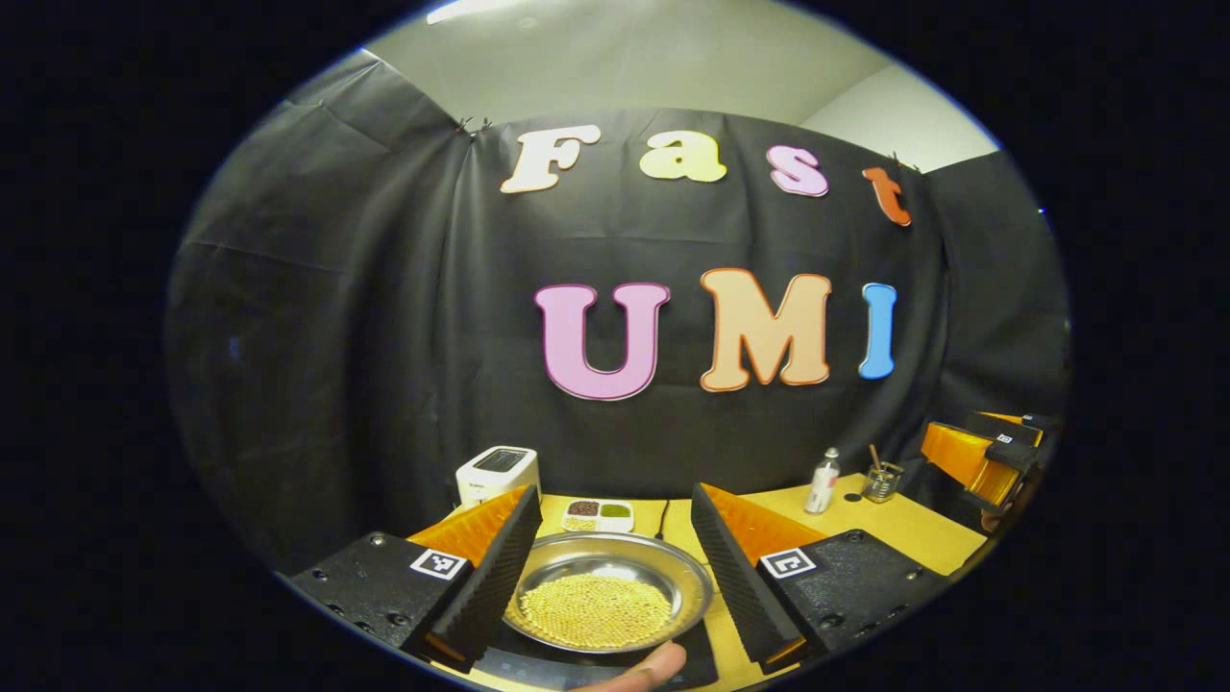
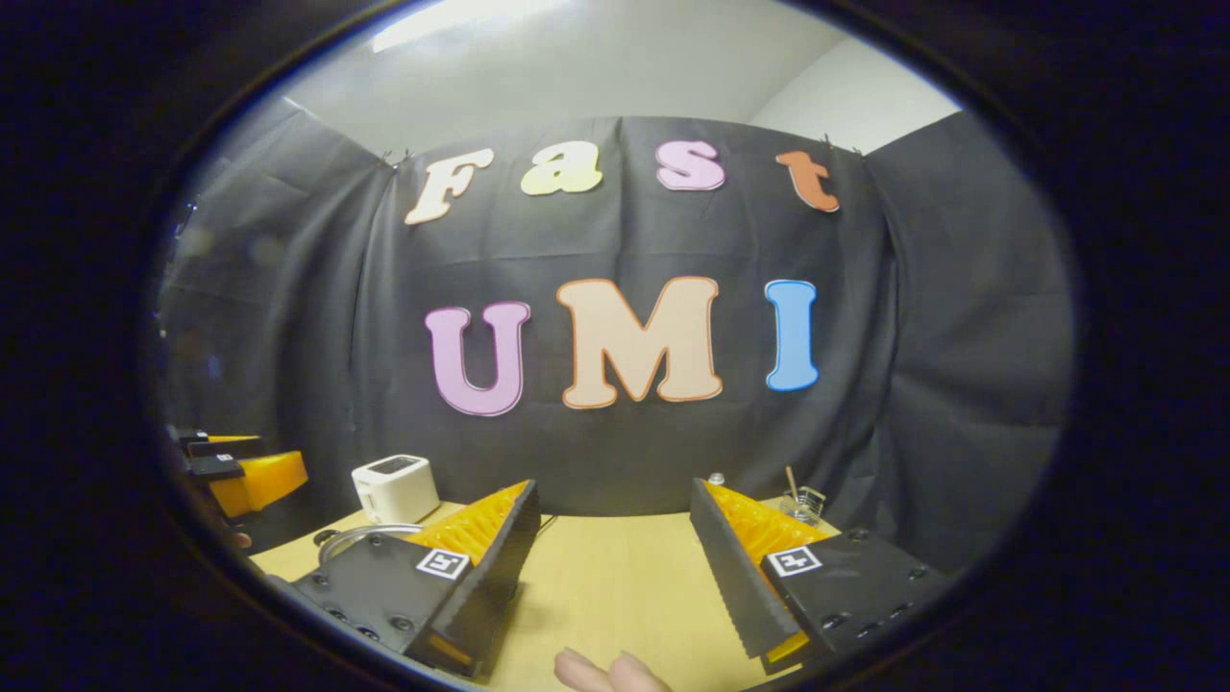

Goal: First push the handle of the pot to place it horizontally, then grasp the pot with both hands and set it on the induction cooktop.

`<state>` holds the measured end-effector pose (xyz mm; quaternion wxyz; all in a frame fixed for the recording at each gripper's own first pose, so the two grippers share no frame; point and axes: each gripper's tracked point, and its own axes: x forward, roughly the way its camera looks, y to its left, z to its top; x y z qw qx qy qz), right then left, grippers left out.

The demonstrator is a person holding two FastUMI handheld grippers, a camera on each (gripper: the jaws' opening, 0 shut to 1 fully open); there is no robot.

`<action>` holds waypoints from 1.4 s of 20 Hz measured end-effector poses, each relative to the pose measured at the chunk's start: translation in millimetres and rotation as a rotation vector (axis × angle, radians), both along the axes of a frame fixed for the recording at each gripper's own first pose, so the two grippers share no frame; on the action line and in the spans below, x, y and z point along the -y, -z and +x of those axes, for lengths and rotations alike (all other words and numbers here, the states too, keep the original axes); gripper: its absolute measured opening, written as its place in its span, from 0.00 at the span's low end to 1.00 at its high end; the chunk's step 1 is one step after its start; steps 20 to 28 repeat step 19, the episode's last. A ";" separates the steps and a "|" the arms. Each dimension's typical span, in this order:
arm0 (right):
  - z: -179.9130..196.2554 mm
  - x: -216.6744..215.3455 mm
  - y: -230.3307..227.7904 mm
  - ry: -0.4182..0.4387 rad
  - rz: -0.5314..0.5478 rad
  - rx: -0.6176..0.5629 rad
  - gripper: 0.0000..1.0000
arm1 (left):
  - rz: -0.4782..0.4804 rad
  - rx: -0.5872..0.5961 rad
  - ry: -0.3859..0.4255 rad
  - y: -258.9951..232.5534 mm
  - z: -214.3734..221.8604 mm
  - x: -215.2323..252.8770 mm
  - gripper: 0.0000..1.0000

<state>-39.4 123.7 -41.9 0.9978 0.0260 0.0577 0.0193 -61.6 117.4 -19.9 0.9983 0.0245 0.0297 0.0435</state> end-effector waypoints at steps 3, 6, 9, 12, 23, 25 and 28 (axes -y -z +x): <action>-22.4 36.2 -21.6 0.047 -0.010 0.030 0.94 | 0.026 0.013 0.029 -4.5 -21.3 32.0 0.95; -58.8 46.8 -39.1 0.017 0.007 0.047 0.95 | -0.020 -0.017 0.058 -2.7 -41.1 51.4 0.95; -81.0 60.8 -42.7 0.001 0.002 0.065 0.93 | -0.007 -0.004 0.012 -8.9 -57.8 49.1 0.96; -93.1 70.5 -38.7 0.007 -0.010 0.058 0.93 | -0.015 0.005 0.026 -9.4 -73.0 61.6 0.96; -112.0 80.0 -53.8 0.028 0.025 0.094 0.93 | -0.009 0.022 0.036 -18.2 -90.2 58.5 0.96; -112.0 80.0 -53.8 0.028 0.025 0.094 0.93 | -0.009 0.022 0.036 -18.2 -90.2 58.5 0.96; -112.0 80.0 -53.8 0.028 0.025 0.094 0.93 | -0.009 0.022 0.036 -18.2 -90.2 58.5 0.96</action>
